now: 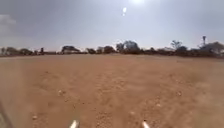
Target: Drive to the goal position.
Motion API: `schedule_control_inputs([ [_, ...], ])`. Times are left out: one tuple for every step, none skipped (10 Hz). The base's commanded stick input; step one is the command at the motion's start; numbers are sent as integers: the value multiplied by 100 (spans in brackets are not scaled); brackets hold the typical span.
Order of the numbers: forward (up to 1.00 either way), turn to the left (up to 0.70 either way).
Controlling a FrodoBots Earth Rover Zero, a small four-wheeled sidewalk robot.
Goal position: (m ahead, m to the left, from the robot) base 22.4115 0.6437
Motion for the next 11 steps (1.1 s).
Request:
schedule_control_inputs([
  [70,0],
  [70,0],
  [70,0],
  [70,0],
  [70,0],
  [70,0],
  [70,0],
  [70,0],
  [70,0],
  [70,0],
  [70,0],
])
